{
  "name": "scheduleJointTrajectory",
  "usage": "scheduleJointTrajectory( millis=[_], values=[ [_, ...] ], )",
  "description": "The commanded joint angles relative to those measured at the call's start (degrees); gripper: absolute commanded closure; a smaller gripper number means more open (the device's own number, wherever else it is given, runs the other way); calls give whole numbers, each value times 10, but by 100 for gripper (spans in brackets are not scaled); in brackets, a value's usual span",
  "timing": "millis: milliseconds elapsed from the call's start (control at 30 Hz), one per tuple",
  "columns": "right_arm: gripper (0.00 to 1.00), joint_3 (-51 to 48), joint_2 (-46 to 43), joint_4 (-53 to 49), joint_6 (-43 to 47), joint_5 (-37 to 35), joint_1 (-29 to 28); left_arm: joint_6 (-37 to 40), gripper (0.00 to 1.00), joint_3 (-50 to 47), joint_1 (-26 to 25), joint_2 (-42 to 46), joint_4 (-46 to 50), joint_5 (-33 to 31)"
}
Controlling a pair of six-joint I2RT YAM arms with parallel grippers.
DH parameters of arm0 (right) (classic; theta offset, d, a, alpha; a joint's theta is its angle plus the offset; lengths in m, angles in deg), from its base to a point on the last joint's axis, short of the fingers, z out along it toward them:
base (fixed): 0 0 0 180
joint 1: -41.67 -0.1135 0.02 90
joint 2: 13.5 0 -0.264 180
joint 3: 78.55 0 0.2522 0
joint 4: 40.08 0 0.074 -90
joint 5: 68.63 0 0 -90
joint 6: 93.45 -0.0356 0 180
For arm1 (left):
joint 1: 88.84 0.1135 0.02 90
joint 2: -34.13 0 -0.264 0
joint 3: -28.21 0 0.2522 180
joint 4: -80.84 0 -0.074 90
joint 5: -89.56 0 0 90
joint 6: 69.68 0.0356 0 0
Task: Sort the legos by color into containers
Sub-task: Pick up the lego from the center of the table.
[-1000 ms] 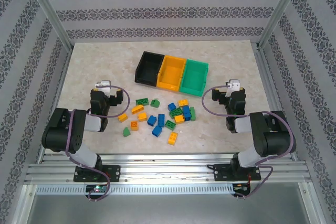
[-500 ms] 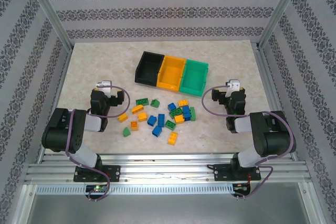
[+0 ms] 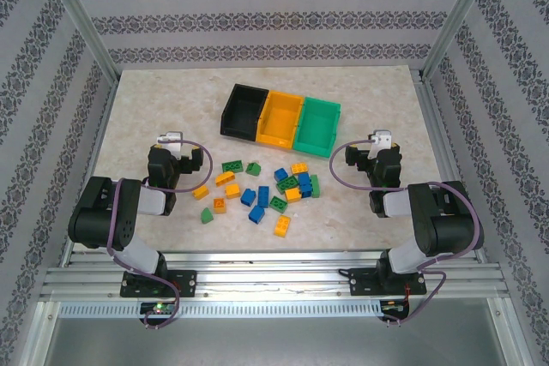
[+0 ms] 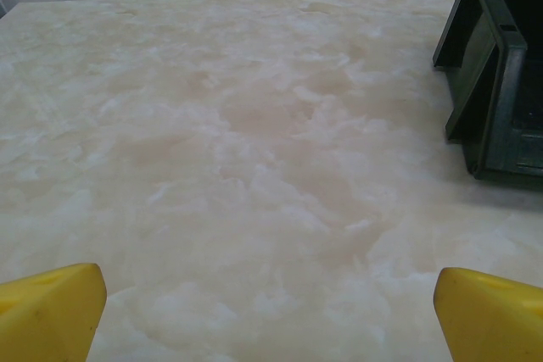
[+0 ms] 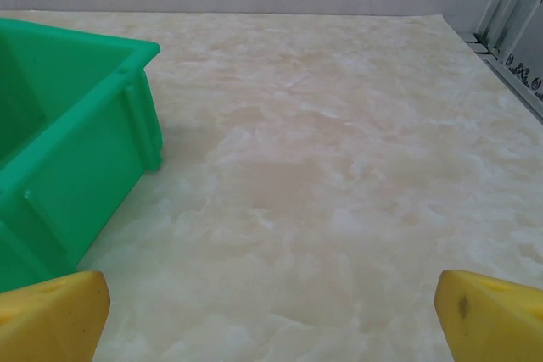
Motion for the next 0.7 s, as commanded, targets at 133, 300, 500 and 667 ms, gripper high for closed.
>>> scheduleJointTrajectory(
  millis=[133, 300, 500, 667],
  values=[
    [2, 9, 2, 6, 4, 9, 3, 11, 1, 9, 6, 2, 6, 1],
    [2, 9, 3, 6, 4, 10, 3, 12, 1, 8, 6, 2, 6, 1],
    [2, 9, 1, 15, 13, 31, 2, 11, 1, 5, 6, 2, 1, 3],
    [2, -2, -50, -2, 14, 7, -5, 8, 1, 2, 6, 25, 9, -7]
  ],
)
